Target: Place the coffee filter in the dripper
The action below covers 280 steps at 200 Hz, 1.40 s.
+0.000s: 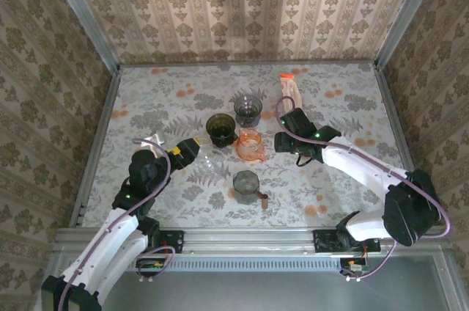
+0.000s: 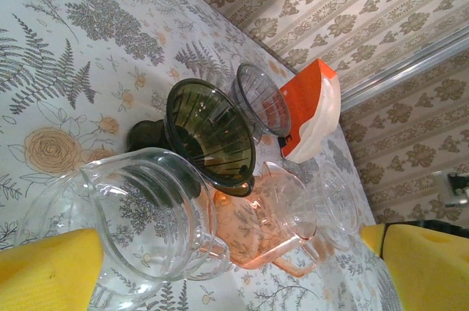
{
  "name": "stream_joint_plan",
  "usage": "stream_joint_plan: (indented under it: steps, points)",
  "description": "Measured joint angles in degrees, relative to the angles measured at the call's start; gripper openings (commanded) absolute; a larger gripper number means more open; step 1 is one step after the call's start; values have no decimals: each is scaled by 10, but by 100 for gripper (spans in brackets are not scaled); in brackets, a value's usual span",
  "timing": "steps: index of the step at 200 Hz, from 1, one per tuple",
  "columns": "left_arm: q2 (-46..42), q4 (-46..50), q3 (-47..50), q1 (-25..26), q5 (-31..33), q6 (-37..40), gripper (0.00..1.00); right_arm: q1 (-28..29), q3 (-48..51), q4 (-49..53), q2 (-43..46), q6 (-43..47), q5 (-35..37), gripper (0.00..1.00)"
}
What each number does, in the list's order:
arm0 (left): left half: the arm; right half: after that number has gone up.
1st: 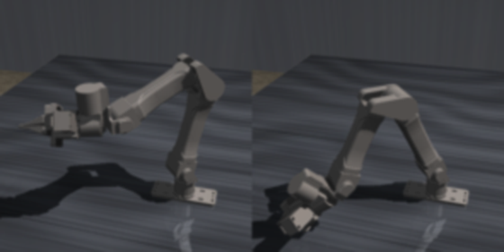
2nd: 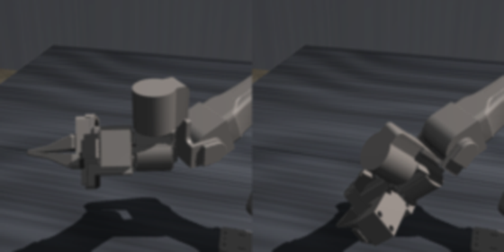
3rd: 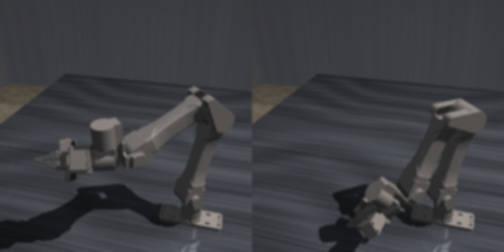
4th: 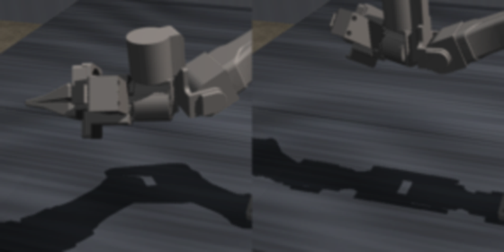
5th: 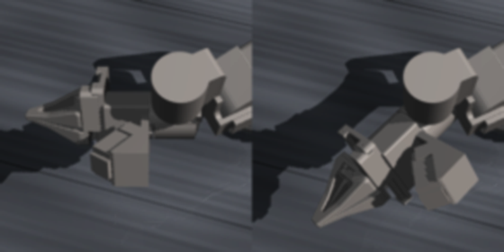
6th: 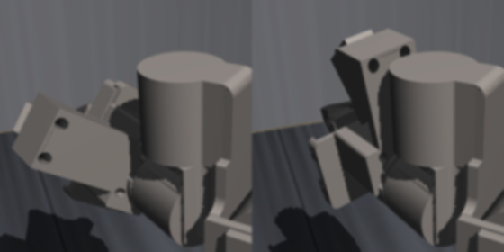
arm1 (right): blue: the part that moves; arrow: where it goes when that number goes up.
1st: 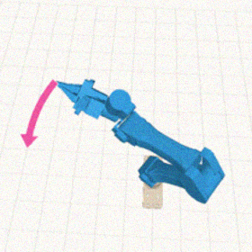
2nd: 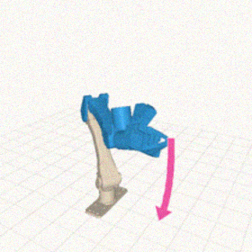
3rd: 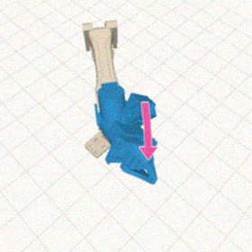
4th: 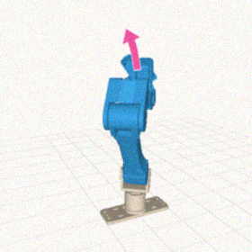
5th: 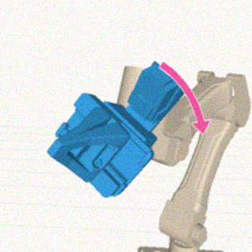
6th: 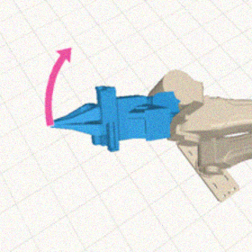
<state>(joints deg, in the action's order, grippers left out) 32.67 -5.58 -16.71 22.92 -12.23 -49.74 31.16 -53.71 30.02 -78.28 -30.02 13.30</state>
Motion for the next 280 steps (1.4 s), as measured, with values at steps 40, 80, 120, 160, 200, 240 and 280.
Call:
stream_joint_plan:
  steps: [40, 80, 120, 160, 200, 240, 280]
  points:
    - [0, 0, 0, 0, 0, 0, 100, -10, 43, -21, -5, 0, 1, 70]
    - [6, -4, 0, 0, 0, 0, 100, -24, 68, -43, -5, 1, 2, 62]
    - [19, -9, 1, 0, 0, 0, 100, -34, 73, -75, -17, 13, 6, 51]
    - [21, -13, 1, 0, 0, 0, 100, -35, 73, -93, -44, 25, 13, 36]
    - [21, -13, 1, 0, 0, 0, 100, -35, 73, -103, -50, 32, 16, 19]
    - [21, -14, 2, 0, 0, 0, 100, -35, 73, -104, -50, 33, 20, 11]
    - [21, -17, 2, 0, -3, 0, 100, -21, 73, -96, -43, 32, 23, 9]
